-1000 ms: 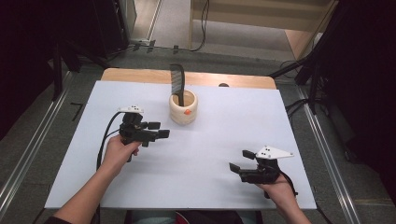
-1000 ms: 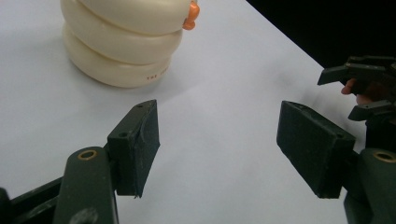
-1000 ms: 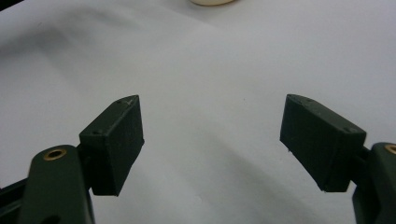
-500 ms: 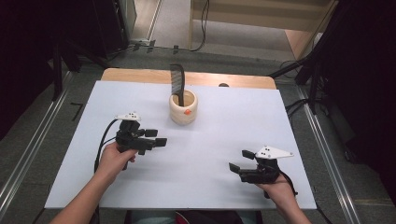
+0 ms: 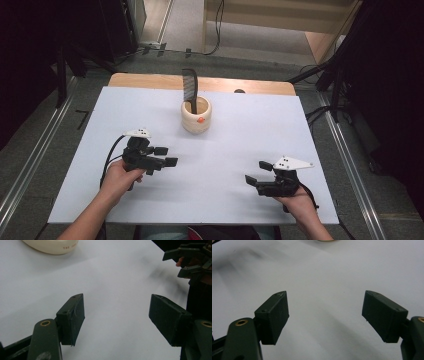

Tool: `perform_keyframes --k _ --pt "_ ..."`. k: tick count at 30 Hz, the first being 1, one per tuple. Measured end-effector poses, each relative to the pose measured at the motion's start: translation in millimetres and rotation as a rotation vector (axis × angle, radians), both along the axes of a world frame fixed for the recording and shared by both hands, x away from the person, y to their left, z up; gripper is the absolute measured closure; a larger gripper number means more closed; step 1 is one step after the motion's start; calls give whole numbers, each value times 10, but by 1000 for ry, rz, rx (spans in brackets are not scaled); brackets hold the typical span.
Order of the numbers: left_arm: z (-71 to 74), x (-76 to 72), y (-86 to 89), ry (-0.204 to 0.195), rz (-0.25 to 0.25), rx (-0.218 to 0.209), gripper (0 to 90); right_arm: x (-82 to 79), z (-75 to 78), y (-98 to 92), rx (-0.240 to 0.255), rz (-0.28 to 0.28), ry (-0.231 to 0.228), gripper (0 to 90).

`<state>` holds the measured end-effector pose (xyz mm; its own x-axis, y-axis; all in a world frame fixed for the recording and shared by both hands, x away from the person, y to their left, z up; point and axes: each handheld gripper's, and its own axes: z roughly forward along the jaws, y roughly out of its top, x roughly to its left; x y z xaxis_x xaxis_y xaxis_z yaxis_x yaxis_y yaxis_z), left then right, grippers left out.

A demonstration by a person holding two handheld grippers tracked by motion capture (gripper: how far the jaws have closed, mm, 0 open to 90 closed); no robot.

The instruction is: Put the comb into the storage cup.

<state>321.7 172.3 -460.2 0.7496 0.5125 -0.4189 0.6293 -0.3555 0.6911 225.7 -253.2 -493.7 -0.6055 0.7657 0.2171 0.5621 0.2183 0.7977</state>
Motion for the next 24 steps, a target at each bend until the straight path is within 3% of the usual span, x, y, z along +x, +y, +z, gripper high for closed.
perform_keyframes --k 24 --pt "5 -178 241 7 32 12 280 16 -24 3 -14 7 16 197"
